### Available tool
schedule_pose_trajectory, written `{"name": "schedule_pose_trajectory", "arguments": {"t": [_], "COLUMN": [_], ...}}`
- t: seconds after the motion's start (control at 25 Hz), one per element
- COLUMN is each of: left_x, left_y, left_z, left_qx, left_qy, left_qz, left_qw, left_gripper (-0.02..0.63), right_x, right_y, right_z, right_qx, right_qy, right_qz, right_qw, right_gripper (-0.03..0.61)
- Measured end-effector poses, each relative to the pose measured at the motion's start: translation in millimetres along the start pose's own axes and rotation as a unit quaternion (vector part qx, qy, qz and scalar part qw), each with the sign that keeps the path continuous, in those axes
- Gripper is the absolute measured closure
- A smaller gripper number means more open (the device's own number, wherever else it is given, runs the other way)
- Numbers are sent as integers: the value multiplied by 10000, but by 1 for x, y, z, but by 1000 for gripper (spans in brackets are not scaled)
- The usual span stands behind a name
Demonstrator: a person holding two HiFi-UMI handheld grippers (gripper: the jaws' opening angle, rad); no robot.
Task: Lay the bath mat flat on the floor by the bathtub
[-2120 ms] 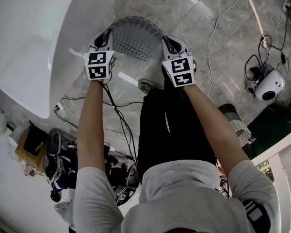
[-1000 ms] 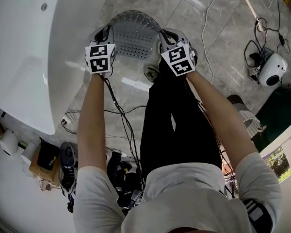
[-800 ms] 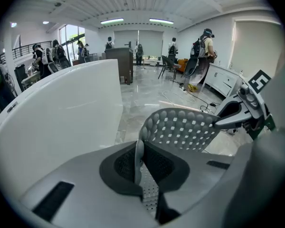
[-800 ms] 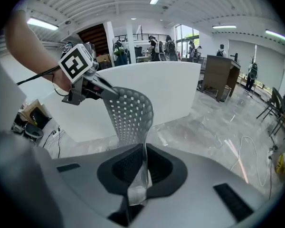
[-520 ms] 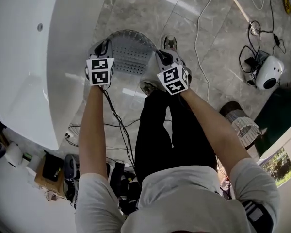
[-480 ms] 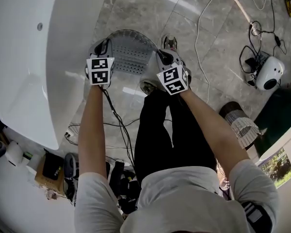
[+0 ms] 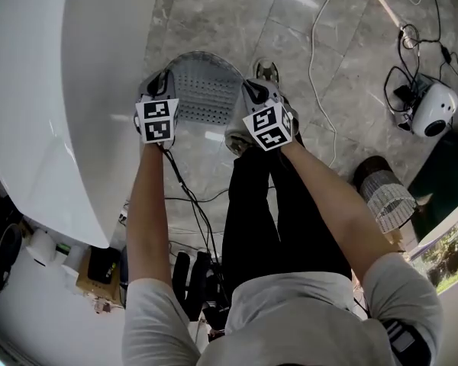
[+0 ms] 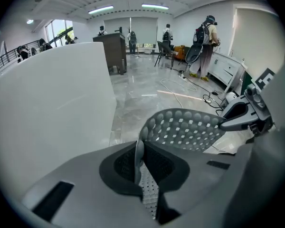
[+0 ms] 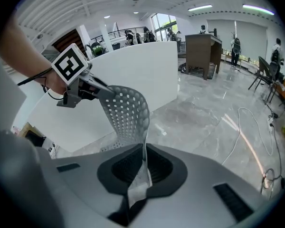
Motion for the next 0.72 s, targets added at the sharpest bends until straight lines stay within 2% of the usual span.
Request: {"name": "schedule_pose_trajectory", "arguments": {"t": [0.16,0.32,0.48,0.72], "left_x": [-3,2,1,-8], "left_y": [-3,-3,-8,-8], "left_z": [-17,-41,-64,-93], "left_qx": [-13,2,-116,-4], "left_qy": [65,112,240,290], "left_qz": [-79,1,-89,109], "left_qw": [9999,9999,9996,9995], "left_gripper": [591,591,591,591], "right_x": [-10,-14,-24,-33], "right_y": [-20,-38,-52,-72], "right_z": [-14,-34,-49,-77], "right_qx": [-26,124,181,267], "right_qy": [100,175,290,295], "right_qz": [-276,-162,-315,-238], "right_qw": [9996,9996,9989,9989], "right_gripper": [555,555,555,555]}}
Point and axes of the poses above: the fingertips, and each gripper's own axes: z backward along the fingers, y to its left, x out of its top, the point moved 1 cm from there along z, backward along the fingers, and after that the axes turned 9 degrees about -y, right-handed, at the moved point
